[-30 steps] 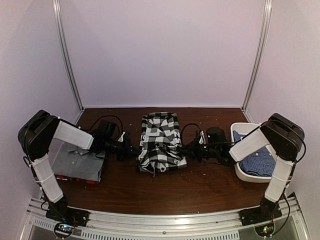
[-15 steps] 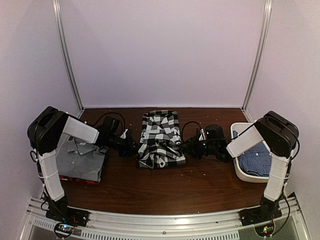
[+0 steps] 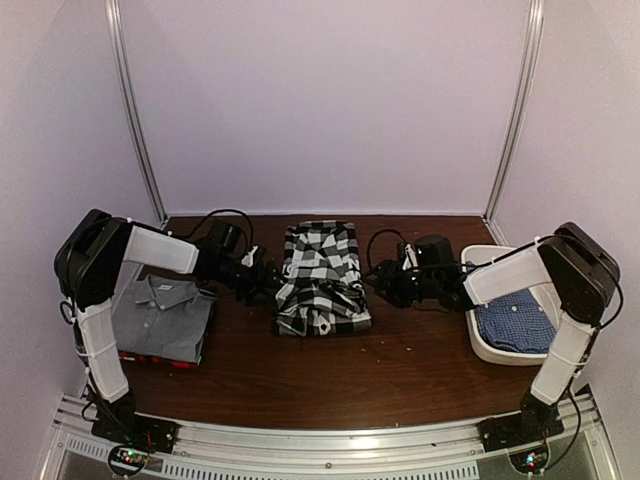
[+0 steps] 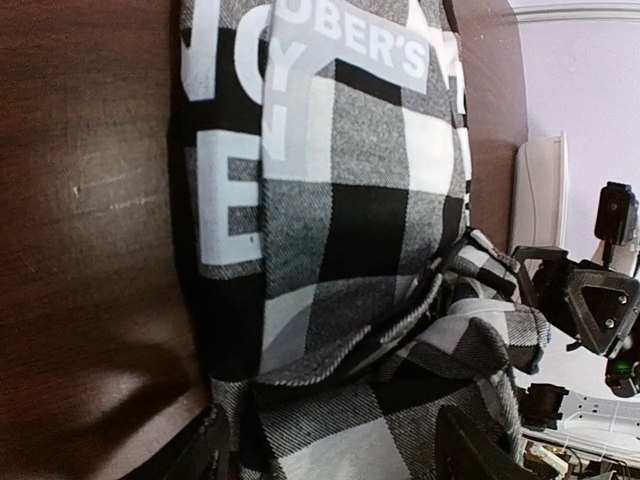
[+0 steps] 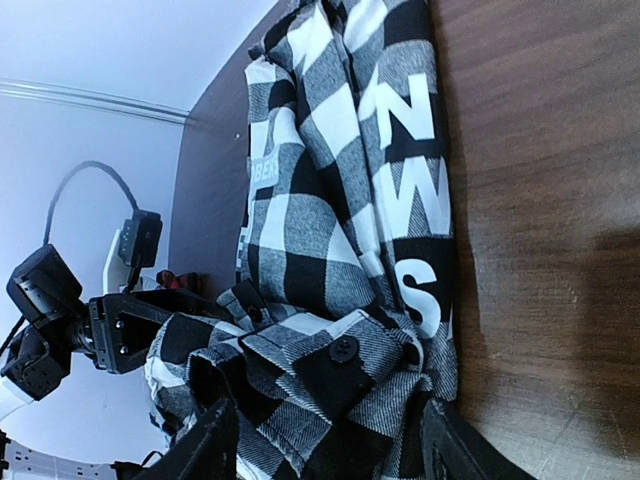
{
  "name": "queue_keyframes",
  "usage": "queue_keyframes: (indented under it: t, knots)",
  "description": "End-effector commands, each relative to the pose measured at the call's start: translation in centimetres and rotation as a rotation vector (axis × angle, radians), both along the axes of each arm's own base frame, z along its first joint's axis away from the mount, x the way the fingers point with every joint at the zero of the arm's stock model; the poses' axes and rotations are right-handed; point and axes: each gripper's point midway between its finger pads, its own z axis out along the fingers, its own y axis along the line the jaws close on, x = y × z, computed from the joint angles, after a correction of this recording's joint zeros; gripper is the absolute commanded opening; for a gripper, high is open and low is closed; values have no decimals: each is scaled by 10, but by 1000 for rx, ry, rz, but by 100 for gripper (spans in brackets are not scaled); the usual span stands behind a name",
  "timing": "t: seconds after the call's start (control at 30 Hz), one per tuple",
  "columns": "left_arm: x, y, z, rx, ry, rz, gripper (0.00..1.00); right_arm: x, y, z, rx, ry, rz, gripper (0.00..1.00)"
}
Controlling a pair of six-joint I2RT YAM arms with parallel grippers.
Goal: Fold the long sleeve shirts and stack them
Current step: Fold the rectangle-folded shirt at the center of the board, then adjust the 2/3-rectangle-folded shirt at the center of the board.
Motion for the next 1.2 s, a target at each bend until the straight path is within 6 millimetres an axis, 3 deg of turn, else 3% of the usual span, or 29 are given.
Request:
queue_keyframes:
  t: [0.0, 0.27, 0.4, 0.53, 0.8, 0.93, 1.17]
  knots:
    - [14, 2, 27, 8, -105, -30, 74, 7, -11, 21, -109, -95, -2, 65]
    - [28, 17, 55, 129, -253, -43, 80, -18, -8, 37, -396, -252, 121, 72]
    - [24, 33, 69, 207, -318, -36, 80, -39, -6, 42, -497, -309, 171, 71]
    - [-1, 43, 85, 213, -355, -31, 72, -67, 11, 47, -514, -348, 243, 63]
    - [-87, 30, 57, 235, -301, -134, 29, -112, 74, 36, -476, -357, 391, 35]
    - [-112, 24, 43, 225, -259, -147, 23, -116, 101, 23, -482, -340, 436, 33]
    - [-116, 26, 37, 209, -233, -110, 18, -92, 119, 4, -573, -306, 393, 33]
